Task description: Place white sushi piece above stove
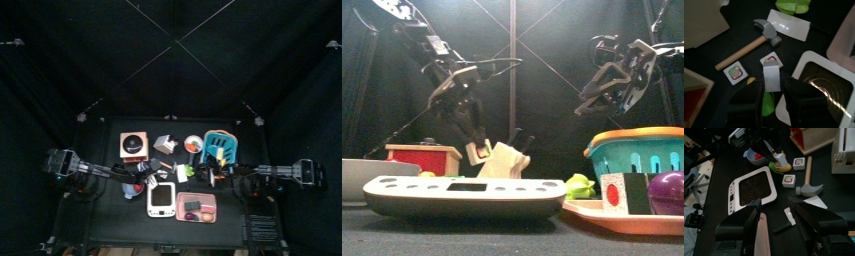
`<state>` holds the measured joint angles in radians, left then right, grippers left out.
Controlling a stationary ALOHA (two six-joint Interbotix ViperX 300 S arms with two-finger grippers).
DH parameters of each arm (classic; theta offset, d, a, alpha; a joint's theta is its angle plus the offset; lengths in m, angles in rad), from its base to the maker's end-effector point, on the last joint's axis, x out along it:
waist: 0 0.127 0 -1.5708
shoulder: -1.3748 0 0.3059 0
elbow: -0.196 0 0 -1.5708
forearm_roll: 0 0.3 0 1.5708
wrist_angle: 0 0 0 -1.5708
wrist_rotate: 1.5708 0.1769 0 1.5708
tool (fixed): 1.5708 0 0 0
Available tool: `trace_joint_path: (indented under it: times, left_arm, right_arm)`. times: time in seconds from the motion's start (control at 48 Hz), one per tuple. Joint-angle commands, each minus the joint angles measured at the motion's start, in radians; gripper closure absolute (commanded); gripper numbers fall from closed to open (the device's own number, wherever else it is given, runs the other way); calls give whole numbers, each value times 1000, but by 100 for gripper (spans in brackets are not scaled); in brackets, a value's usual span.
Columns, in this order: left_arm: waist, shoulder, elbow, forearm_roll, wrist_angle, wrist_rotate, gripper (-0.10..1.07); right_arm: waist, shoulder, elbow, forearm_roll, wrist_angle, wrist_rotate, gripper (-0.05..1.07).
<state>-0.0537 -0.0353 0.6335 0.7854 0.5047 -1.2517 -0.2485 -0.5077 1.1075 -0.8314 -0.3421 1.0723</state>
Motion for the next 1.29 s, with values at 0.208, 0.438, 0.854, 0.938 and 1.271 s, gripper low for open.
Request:
trace_joint_path:
  times: [0.208,0.438,0.854,0.938,1.271]
  left_arm:
    - [75,46,-48,0,26,-2,32]
    - [77,58,-48,-5,6,3,20]
    - [77,18,-37,-3,0,8,15]
    - [74,11,-32,-3,6,8,15]
    - [69,11,-26,-3,11,12,15]
  right_arm:
    - [-3,-6,-8,-5,-5,-2,20]
    - [-5,-6,-8,-9,-5,-2,20]
    - [-8,-6,-6,-9,-5,-3,20]
    - [-11,-6,-5,-9,-5,-3,20]
    - [-14,-6,0,-9,-5,-3,20]
